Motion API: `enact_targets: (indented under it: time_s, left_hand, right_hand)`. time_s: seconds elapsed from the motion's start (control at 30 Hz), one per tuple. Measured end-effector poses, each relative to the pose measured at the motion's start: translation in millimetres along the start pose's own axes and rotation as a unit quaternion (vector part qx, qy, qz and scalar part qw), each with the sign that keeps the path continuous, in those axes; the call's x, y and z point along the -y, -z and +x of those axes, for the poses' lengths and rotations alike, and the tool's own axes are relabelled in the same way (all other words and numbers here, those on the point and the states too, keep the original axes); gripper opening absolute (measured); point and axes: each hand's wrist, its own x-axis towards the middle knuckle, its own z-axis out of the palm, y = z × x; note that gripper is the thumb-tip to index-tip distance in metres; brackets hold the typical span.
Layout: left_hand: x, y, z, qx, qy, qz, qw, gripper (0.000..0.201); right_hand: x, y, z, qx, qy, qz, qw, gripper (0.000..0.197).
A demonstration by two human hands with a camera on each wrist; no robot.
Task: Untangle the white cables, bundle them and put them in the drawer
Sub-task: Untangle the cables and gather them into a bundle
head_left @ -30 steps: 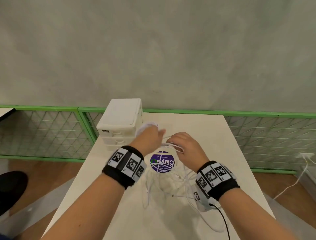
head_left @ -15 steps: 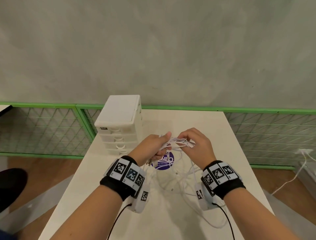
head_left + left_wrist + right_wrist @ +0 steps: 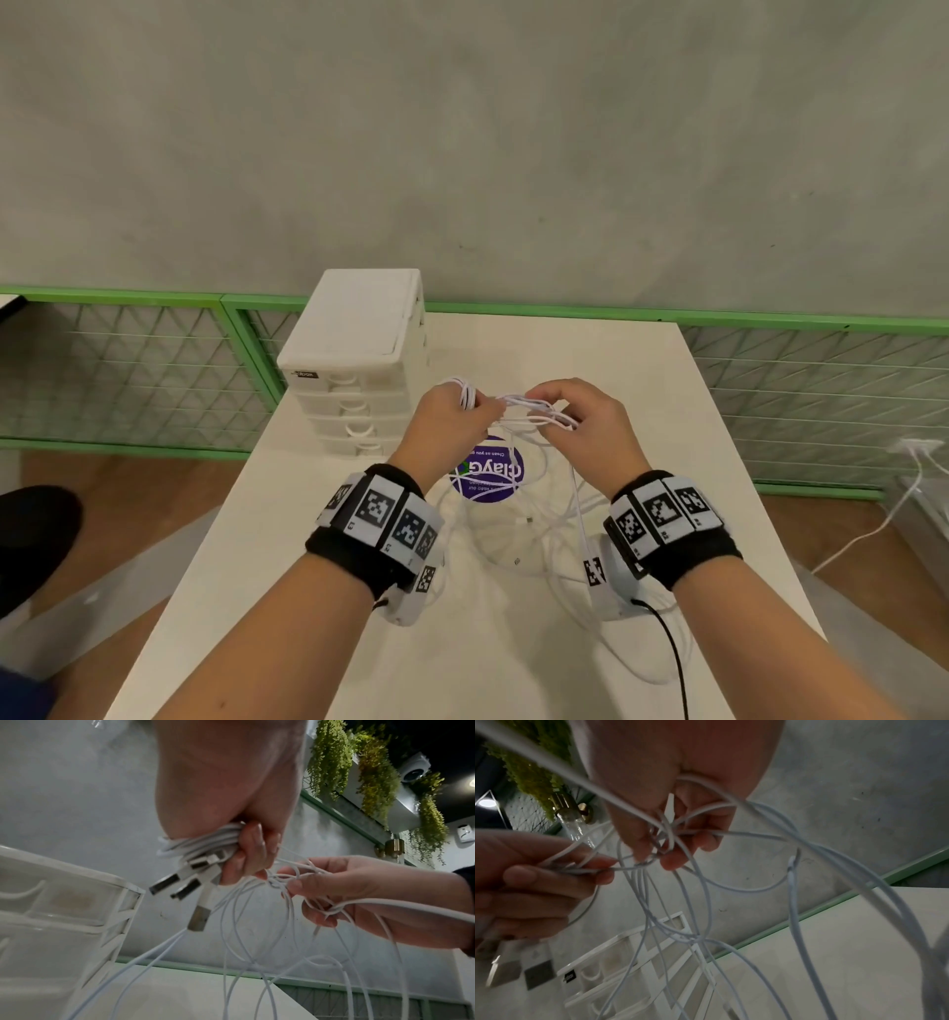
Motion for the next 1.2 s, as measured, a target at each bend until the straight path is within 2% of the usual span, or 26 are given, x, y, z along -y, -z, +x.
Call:
enact_targets:
  time_s: [0.13,0.23,0.33,0.47,0.57,0.67,0.77,0.83,0.9,0.97,1.07,1.2]
  left_hand:
    - [6,-3,5,-0.033,-0.040,0.029,0.998,0.032]
    - [11,-9,6,-0.045,-0.066,0.073,0.994,0.037]
    - [11,-14,4,-0.053,-0.085,0.107,0.989,0.037]
    - [16,-15,7,-0.053,-0.085,0.123,0.987,0.041]
    - [19,-15,11,-0.049,-0.082,0.120,0.988,0.040]
    - [25,-16,13,-0.041,-0.074,0.113,0.990,0.040]
    - [38,-18,18,-0.040,-0.052,0.134,0.989,0.053]
    - [47,-18,18,-0.042,-0.037,0.152,0.987,0.056]
    - [51,-17,17,-0.059,-0.031,0.159,0.985,0.052]
    - [52,-14,15,-0.078,-0.033,0.156,0.984,0.049]
    - [51,-9,14,-0.078,-0.052,0.177,0.980,0.053]
    - [50,-4,12,-0.072,-0.063,0.184,0.978,0.049]
  right_hand:
    - [2,3,-2,0.073,-0.047,0.042,0.995,0.035]
    - [-1,2,-4,0.038,-0.077,0.111,0.990,0.028]
    - [-4,0,-1,0.029,-0.123,0.101,0.987,0.009]
    - [-8,3,3,0.031,-0.173,0.084,0.981,0.008]
    - [-9,2,4,0.051,-0.171,0.021,0.984,0.011]
    - [-6,0,6,0.034,-0.131,-0.041,0.990,0.011]
    - [2,0,7,0.040,-0.134,0.040,0.989,0.019]
    - [10,1,8,0.061,-0.143,0.078,0.985,0.016]
    - [13,3,9,0.090,-0.159,0.058,0.981,0.008]
    - [12,3,9,0.103,-0.161,0.010,0.982,0.019]
    - [10,5,11,0.090,-0.170,0.008,0.981,0.021]
    - [11,8,14,0.155,-0.199,-0.037,0.967,0.030]
